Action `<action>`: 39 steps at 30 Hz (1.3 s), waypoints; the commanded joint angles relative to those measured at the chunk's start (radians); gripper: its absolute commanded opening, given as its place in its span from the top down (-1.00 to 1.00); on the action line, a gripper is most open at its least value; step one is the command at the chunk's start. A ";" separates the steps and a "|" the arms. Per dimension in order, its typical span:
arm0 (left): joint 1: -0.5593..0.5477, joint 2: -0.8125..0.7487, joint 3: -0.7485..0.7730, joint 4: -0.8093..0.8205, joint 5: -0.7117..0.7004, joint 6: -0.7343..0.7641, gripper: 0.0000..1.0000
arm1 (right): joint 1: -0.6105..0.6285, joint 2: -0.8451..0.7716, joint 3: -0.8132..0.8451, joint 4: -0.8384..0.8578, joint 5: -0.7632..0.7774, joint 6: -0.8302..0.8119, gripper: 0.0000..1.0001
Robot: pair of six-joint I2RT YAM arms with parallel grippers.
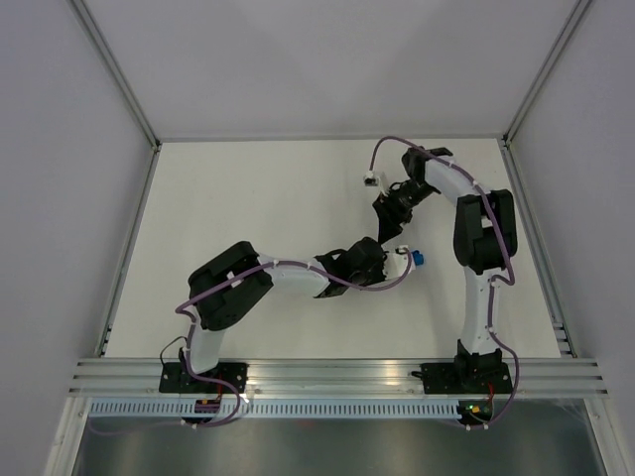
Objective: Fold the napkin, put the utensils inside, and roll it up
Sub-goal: Roll the napkin with the utensil
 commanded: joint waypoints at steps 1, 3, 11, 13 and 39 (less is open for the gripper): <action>0.024 0.089 0.043 -0.158 0.022 -0.132 0.81 | -0.067 -0.120 0.038 0.199 0.051 0.214 -0.45; 0.029 0.118 0.084 -0.184 0.000 -0.172 0.81 | -0.092 -0.145 0.027 0.233 0.078 0.276 -0.44; 0.030 0.231 0.272 -0.359 -0.047 -0.371 0.80 | -0.291 -0.277 -0.088 0.327 0.163 0.518 -0.45; 0.030 0.260 0.339 -0.409 -0.050 -0.442 0.78 | -0.325 -0.295 -0.126 0.321 0.179 0.543 -0.44; 0.012 0.367 0.577 -0.537 -0.044 -0.738 0.72 | -0.246 -0.410 -0.590 0.634 0.278 1.040 -0.47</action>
